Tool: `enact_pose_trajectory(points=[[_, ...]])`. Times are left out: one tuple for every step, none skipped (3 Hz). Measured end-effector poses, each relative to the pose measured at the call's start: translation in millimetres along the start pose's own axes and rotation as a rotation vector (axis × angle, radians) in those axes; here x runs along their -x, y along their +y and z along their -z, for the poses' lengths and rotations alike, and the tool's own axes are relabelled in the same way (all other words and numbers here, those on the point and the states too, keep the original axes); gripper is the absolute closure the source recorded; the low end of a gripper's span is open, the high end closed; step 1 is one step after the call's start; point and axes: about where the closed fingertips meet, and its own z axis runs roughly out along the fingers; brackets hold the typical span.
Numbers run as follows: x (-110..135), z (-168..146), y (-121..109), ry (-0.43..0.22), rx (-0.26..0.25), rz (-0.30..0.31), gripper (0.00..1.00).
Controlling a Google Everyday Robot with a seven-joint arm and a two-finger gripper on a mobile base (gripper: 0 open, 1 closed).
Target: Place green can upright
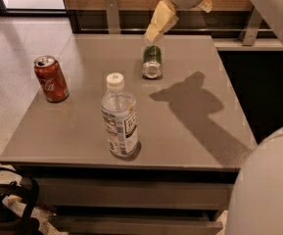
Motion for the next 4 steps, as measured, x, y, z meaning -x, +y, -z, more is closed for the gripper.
enact_pose_trajectory(points=[[13.6,-23.2,1.1,0.037,-0.036,-0.05,0.0],[21.1,-46.7,-9.0,0.049,-0.031,-0.091,0.0],[27.0,-70.8,-21.4,0.05,0.009,-0.142,0.0],[39.9,-97.7,-24.2,0.083,0.044,-0.255,0.0]])
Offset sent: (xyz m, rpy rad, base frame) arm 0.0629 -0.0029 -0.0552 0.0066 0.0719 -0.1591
